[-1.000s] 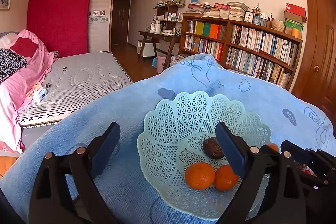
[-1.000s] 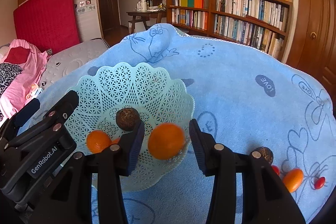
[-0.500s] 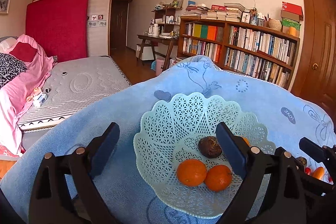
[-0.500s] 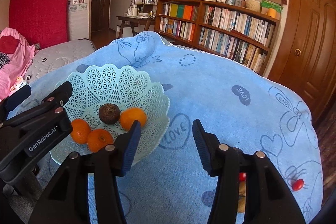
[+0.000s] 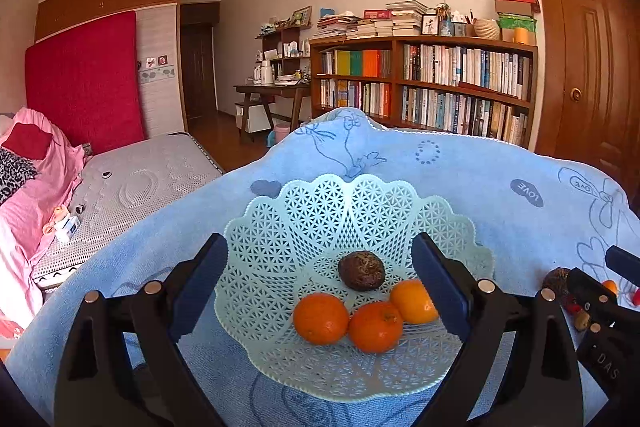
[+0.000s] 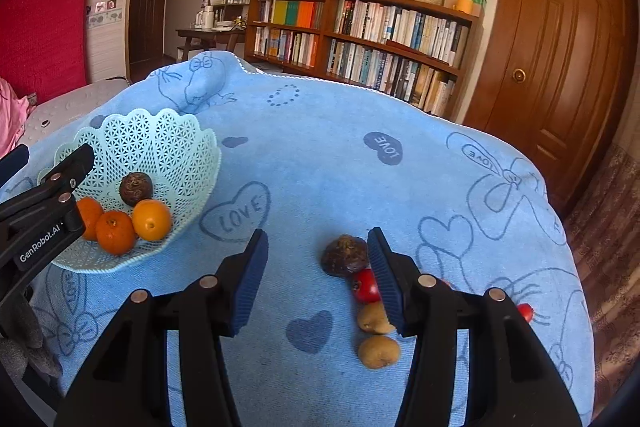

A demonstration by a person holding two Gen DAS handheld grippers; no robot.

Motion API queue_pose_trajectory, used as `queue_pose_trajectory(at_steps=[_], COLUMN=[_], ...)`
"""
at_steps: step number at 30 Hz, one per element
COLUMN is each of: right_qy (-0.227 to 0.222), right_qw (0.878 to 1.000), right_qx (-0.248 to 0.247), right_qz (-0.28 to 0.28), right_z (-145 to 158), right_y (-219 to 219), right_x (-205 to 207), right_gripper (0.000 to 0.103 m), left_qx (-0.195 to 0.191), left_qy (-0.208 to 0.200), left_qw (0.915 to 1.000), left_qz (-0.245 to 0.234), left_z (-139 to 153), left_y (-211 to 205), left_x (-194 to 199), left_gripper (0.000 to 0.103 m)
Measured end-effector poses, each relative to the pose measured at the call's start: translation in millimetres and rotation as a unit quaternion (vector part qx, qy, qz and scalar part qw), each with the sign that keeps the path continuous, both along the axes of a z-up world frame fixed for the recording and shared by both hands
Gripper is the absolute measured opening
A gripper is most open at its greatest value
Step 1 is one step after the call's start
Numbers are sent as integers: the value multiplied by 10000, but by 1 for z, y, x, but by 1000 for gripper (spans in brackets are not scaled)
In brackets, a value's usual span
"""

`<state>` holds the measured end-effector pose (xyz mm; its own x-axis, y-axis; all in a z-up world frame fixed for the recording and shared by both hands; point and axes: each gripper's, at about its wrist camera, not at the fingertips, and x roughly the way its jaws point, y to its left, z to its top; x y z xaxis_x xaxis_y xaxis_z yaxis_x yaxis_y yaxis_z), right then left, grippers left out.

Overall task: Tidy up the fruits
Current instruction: 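Move the left tool back toward the fruit while the right tool heads to the cherry tomato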

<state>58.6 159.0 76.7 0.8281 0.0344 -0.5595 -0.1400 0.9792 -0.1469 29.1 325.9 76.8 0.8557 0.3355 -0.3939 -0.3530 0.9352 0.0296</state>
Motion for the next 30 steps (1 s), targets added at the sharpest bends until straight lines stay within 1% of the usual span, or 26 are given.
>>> queue_pose_trajectory(at_steps=[4,8,16,19,25,30], right_qy=[-25,-28,-50,-83,-135,-100], right_qw=[9999,9995,9982,9977,9964,9948], right_qx=[2,46,185,202,174,233], right_qz=[-155,-303,-566,-641,-821,-982], right_z=[1,2,2,3,2,-1], right_y=[-18,-37,-70,-80,-99,-115], right_x=[-6,-11,-18,-21,-23,-20], right_gripper=[52,53,54,58,58,58], left_qx=[179,267,620,636,558,540], left_qy=[28,96,257,306,497,649], left_qw=[9996,9984,9920,9898,9847,9812], left_qz=[-217,-498,-1067,-1235,-1577,-1738], left_z=[1,5,6,5,3,-4], left_y=[-15,-30,-72,-85,-109,-123], left_x=[0,-1,-5,-6,-1,4], left_gripper=[94,94,94,94,94,94])
